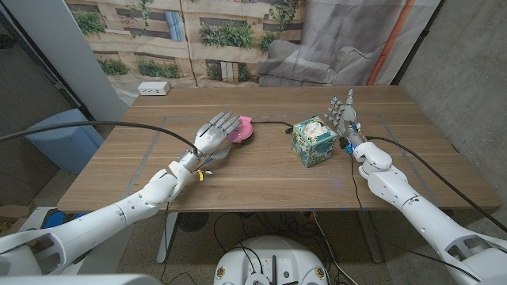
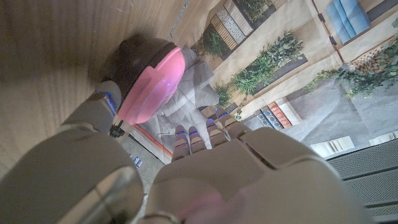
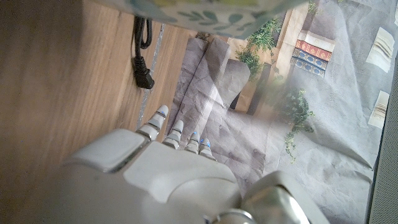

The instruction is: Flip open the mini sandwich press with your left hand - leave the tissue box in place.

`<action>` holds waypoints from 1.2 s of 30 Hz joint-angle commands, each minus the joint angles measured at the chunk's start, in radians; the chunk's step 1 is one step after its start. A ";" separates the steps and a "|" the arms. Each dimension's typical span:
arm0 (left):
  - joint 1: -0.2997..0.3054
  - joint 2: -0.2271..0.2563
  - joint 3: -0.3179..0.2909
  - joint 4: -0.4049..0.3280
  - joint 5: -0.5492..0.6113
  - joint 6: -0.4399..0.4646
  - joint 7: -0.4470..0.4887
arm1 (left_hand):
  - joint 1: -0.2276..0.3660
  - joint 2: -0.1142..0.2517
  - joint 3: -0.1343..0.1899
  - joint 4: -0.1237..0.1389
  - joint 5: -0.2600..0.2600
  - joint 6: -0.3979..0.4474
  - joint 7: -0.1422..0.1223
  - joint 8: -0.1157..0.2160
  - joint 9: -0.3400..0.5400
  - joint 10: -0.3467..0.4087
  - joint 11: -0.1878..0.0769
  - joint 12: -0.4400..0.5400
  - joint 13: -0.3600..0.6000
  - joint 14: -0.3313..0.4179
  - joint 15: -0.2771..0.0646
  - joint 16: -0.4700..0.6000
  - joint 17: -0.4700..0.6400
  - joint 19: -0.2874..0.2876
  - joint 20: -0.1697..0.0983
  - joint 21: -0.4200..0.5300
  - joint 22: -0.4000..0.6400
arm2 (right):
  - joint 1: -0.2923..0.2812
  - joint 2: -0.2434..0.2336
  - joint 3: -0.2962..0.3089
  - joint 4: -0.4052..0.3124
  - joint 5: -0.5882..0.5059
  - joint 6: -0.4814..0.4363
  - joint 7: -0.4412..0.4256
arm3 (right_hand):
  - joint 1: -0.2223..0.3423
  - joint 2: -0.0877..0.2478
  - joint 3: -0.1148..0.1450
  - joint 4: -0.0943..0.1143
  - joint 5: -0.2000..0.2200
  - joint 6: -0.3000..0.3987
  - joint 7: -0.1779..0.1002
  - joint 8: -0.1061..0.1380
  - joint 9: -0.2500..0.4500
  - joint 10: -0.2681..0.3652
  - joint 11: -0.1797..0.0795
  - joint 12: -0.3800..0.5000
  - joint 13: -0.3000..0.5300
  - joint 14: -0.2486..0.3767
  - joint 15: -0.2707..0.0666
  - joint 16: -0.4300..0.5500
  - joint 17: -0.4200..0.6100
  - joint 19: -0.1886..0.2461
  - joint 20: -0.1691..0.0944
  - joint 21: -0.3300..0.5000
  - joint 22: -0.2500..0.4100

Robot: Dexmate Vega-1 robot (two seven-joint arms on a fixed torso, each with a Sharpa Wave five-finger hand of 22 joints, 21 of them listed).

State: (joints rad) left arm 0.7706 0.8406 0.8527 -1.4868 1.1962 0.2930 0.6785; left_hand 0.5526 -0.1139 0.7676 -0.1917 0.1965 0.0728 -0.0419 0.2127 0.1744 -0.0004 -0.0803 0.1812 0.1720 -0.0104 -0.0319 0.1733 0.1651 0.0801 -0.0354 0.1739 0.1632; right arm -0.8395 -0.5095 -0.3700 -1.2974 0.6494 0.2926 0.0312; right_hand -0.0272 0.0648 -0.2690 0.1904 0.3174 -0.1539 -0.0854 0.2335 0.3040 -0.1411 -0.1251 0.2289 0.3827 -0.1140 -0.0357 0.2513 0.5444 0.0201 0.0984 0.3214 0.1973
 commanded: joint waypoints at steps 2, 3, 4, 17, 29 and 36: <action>-0.006 -0.026 0.017 0.002 -0.028 0.043 -0.023 | 0.017 0.001 -0.004 0.002 0.002 0.016 -0.001 0.008 0.003 0.007 0.003 0.007 0.004 0.005 -0.024 0.004 0.002 0.005 -0.047 0.006 0.000 | 0.000 0.000 0.000 0.001 0.000 0.000 0.000 | 0.004 0.088 -0.008 -0.001 0.008 -0.006 -0.002 0.001 0.004 -0.006 0.001 0.003 0.003 -0.007 -0.021 0.005 0.002 0.006 0.006 -0.002 0.003; -0.006 -0.027 0.019 0.001 -0.029 0.044 -0.024 | 0.018 0.001 -0.005 0.002 0.002 0.017 -0.002 0.008 0.003 0.007 0.004 0.007 0.004 0.005 -0.025 0.003 0.002 0.005 -0.047 0.006 0.000 | 0.000 0.000 0.000 0.001 0.000 0.000 0.000 | 0.005 0.088 -0.008 -0.001 0.008 -0.006 -0.002 0.000 0.004 -0.006 0.001 0.003 0.003 -0.006 -0.021 0.005 0.002 0.006 0.006 -0.002 0.003; -0.006 -0.028 0.019 0.000 -0.033 0.044 -0.023 | 0.019 0.001 -0.005 0.002 0.001 0.018 -0.001 0.008 0.003 0.008 0.003 0.007 0.004 0.005 -0.024 0.004 0.002 0.005 -0.046 0.006 0.000 | 0.000 0.000 0.000 0.001 0.000 0.001 0.000 | 0.005 0.088 -0.008 -0.001 0.008 -0.006 -0.002 0.000 0.005 -0.006 0.003 0.003 0.004 -0.006 -0.021 0.005 0.002 0.007 0.006 -0.002 0.003; -0.015 -0.035 0.030 -0.007 -0.043 0.040 -0.030 | 0.033 -0.003 -0.010 0.004 0.000 0.033 0.002 0.012 0.003 0.015 0.007 0.009 0.004 0.014 -0.022 0.006 0.002 0.009 -0.045 0.008 0.000 | 0.000 0.001 0.000 0.001 0.000 0.001 0.000 | 0.004 0.088 -0.008 -0.001 0.008 -0.006 -0.001 0.000 0.005 -0.006 0.002 0.003 0.004 -0.006 -0.020 0.005 0.002 0.007 0.006 -0.003 0.003; -0.035 -0.039 0.034 -0.012 -0.049 0.027 -0.036 | 0.052 0.002 -0.017 0.007 -0.001 0.054 0.005 0.015 0.003 0.026 0.007 0.011 0.003 0.027 -0.018 0.007 0.002 0.015 -0.038 0.009 0.001 | 0.000 0.000 0.000 0.001 0.000 0.001 0.000 | 0.004 0.088 -0.009 -0.001 0.008 -0.005 -0.001 0.000 0.006 -0.005 0.002 0.003 0.004 -0.006 -0.019 0.005 0.002 0.008 0.007 -0.003 0.003; -0.034 -0.028 0.028 -0.029 -0.048 0.026 -0.050 | 0.057 0.004 -0.019 0.007 -0.002 0.062 0.004 0.016 0.003 0.027 0.010 0.011 0.003 0.029 -0.017 0.007 0.002 0.016 -0.038 0.009 0.001 | 0.000 0.000 0.000 0.001 0.000 0.001 0.001 | 0.004 0.088 -0.009 -0.001 0.008 -0.005 -0.002 0.000 0.006 -0.006 0.002 0.003 0.005 -0.006 -0.021 0.005 0.002 0.008 0.007 -0.004 0.003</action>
State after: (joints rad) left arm 0.7412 0.8033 0.8841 -1.4964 1.1507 0.3244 0.6467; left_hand 0.5964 -0.1135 0.7526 -0.1842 0.1964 0.1255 -0.0394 0.2224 0.1744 0.0200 -0.0674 0.1888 0.1721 0.0112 -0.0320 0.1733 0.1651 0.0876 -0.0354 0.1779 0.1632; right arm -0.8393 -0.5092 -0.3699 -1.2962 0.6494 0.2935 0.0315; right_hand -0.0272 0.0648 -0.2690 0.1904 0.3224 -0.1539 -0.0854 0.2335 0.3039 -0.1411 -0.1251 0.2286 0.3825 -0.1140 -0.0357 0.2512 0.5443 0.0240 0.1022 0.3176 0.1973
